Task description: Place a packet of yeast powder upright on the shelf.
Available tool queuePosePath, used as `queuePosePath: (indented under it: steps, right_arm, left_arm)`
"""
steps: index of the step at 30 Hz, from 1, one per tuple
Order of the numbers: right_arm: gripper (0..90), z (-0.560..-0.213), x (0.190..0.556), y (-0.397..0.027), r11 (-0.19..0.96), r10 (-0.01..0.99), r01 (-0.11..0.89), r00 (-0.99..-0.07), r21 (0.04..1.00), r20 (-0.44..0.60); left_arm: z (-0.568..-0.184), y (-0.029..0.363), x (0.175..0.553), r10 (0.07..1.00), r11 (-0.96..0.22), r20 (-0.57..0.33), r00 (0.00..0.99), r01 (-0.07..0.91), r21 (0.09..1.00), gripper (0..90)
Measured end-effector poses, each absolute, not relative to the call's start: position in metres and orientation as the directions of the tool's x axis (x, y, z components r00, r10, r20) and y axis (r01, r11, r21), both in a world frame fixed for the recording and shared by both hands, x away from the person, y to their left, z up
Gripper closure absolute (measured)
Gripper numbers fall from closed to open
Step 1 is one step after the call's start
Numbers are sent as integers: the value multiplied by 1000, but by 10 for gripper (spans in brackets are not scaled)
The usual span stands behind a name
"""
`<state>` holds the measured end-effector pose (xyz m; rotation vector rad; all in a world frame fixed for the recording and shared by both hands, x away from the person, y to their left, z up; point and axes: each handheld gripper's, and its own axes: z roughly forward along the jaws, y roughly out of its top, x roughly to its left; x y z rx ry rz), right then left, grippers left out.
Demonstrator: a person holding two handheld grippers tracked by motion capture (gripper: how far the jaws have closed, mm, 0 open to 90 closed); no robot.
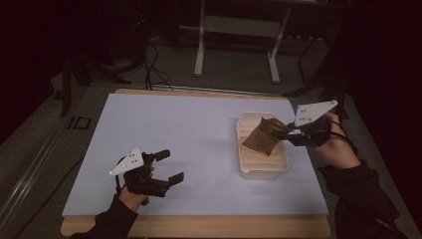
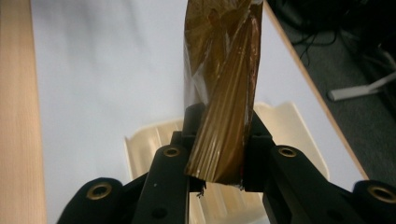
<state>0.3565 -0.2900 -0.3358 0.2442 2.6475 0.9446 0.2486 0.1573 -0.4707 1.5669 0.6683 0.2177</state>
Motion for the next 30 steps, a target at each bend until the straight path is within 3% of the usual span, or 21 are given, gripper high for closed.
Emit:
queuePosePath:
  steps: [14, 30]
  right_arm:
    - [763, -350, 371, -271, 840, 209, 50, -949, 540, -237]
    - [763, -370, 389, -255, 830, 200, 67, -963, 554, -182]
  left_arm:
    - [-476, 162, 251, 538, 42, -266, 800, 290, 956, 58]
    - [-481, 163, 252, 540, 48, -282, 793, 305, 951, 58]
